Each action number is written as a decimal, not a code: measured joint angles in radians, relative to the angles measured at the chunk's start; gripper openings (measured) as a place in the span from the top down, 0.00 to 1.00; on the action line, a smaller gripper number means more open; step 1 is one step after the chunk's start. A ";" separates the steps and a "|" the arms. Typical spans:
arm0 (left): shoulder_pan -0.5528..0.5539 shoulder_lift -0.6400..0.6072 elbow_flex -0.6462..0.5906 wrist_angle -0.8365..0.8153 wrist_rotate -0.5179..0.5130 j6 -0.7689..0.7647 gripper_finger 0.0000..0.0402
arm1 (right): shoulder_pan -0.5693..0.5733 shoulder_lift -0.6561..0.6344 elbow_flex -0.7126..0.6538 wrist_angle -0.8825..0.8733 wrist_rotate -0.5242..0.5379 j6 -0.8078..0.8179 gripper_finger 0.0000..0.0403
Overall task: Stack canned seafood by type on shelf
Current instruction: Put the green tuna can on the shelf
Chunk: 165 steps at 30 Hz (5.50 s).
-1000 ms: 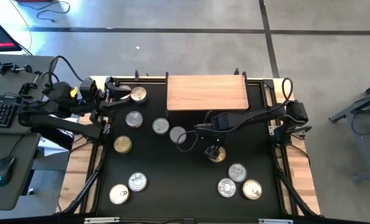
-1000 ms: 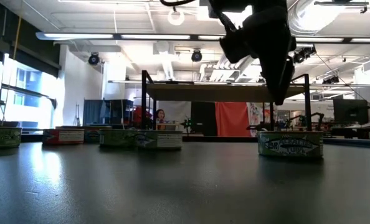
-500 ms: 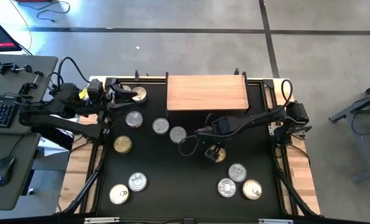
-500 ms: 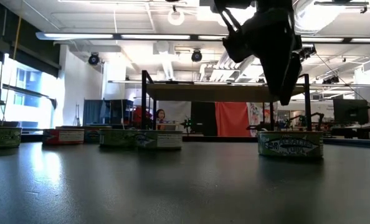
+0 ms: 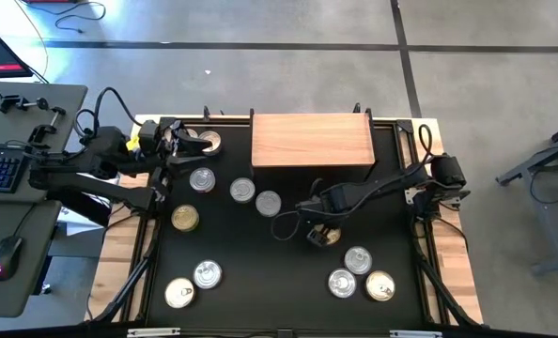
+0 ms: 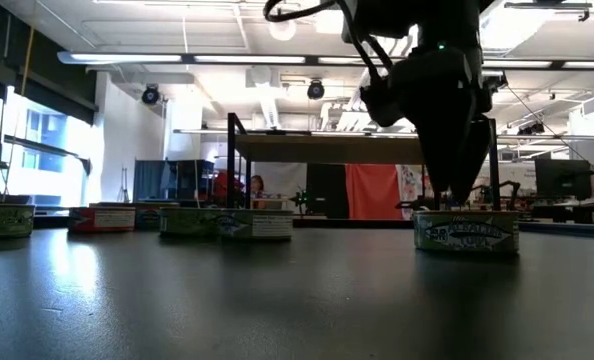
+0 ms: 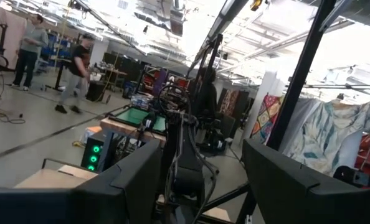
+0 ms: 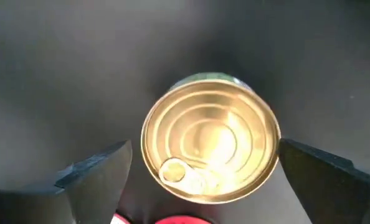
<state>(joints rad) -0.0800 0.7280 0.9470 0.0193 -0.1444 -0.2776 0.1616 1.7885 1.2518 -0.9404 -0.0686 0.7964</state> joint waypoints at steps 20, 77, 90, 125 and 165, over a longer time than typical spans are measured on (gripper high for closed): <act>0.000 0.000 0.000 0.000 0.000 -0.001 0.46 | -0.033 0.040 -0.036 0.001 -0.012 0.038 0.02; -0.053 1.469 0.416 0.223 0.029 0.182 1.00 | 0.340 -0.718 -0.371 -0.015 0.326 0.633 1.00; -0.050 1.442 0.420 0.071 0.027 0.229 1.00 | 0.343 -0.698 -0.417 0.115 0.404 0.639 1.00; -0.049 1.385 0.419 -0.078 0.100 0.309 1.00 | 0.342 -0.678 -0.417 0.109 0.444 0.743 1.00; -0.085 1.345 0.419 -0.231 0.026 0.361 1.00 | 0.157 -0.219 -0.416 0.494 0.317 0.661 1.00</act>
<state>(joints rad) -0.1650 2.0727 1.3659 -0.2113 -0.1184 0.0830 0.3189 1.5700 0.8356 -0.4467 0.2488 1.4574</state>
